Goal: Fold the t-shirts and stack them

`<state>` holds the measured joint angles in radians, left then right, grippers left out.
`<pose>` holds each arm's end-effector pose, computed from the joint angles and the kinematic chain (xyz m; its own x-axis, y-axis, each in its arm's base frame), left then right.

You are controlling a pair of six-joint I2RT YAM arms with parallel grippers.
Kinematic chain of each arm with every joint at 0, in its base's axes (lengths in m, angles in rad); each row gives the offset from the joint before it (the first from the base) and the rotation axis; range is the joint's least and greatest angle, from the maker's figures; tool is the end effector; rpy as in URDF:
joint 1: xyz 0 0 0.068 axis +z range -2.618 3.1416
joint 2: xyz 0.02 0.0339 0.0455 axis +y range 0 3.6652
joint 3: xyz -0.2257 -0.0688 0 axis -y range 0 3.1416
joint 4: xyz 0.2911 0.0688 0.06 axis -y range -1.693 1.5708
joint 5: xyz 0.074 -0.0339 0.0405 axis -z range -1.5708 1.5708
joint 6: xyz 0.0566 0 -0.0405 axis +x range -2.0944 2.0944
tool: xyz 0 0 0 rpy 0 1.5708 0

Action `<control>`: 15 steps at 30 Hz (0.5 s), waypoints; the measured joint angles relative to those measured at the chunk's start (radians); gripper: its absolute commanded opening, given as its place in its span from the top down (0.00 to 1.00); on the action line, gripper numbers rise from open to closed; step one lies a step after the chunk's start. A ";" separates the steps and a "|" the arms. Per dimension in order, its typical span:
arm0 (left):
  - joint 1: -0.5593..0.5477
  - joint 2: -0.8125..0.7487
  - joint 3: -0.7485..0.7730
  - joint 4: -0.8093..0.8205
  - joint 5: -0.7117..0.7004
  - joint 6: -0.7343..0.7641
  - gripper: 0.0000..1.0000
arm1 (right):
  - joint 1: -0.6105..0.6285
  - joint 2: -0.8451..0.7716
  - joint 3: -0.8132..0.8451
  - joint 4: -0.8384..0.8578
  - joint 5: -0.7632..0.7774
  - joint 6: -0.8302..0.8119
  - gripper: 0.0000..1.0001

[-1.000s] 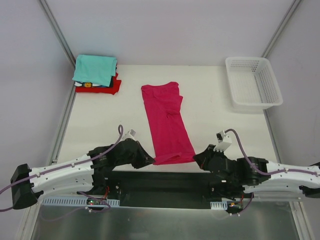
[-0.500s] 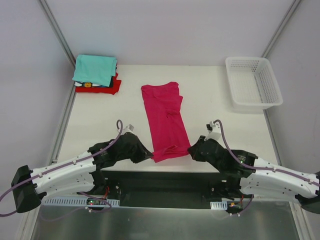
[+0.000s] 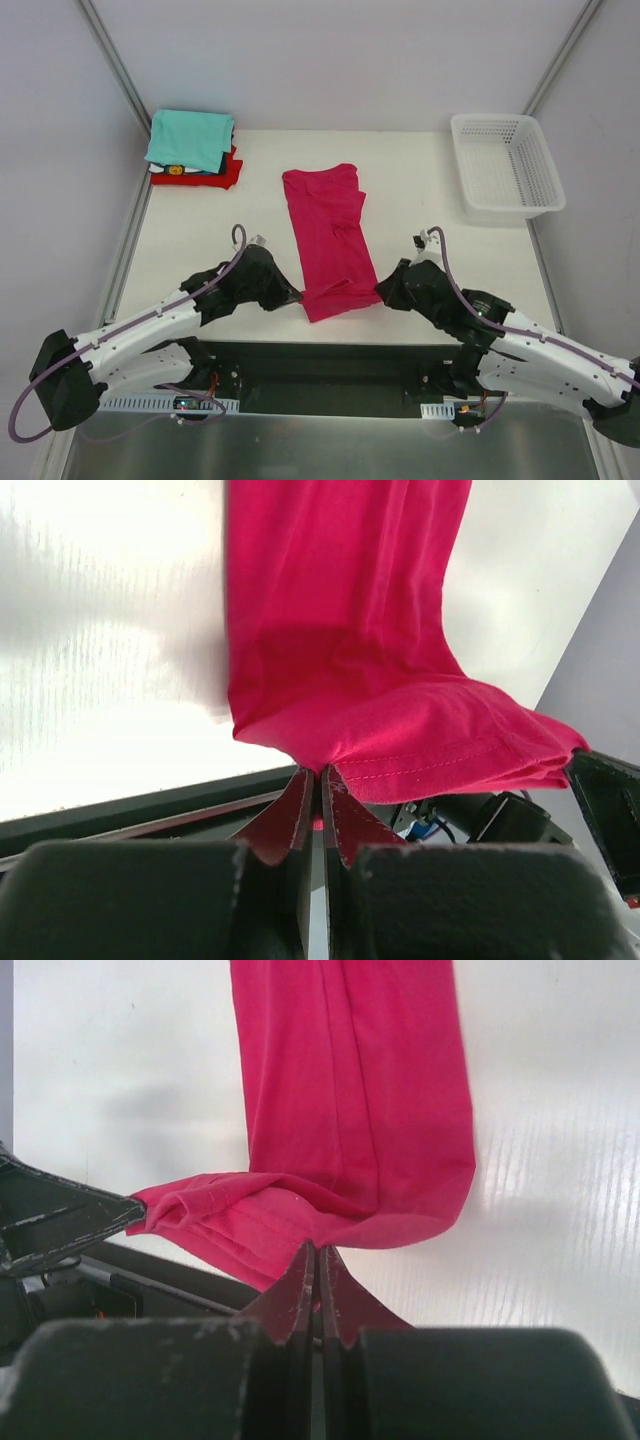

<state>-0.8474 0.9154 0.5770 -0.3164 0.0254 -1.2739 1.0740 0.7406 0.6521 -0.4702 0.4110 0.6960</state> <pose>0.1846 -0.2112 0.1729 -0.8472 -0.4848 -0.2173 -0.1624 0.6257 -0.7630 0.1416 0.2138 0.2331 -0.6071 0.1135 -0.7865 -0.3326 0.8626 0.3811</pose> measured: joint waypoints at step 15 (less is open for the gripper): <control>0.210 0.346 0.196 0.094 0.135 0.198 1.00 | -0.313 0.333 0.131 0.187 -0.252 -0.170 1.00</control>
<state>-0.6373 1.2610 0.7727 -0.2222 0.1604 -1.0756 0.7609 1.0737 0.7830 -0.2829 0.1589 0.5262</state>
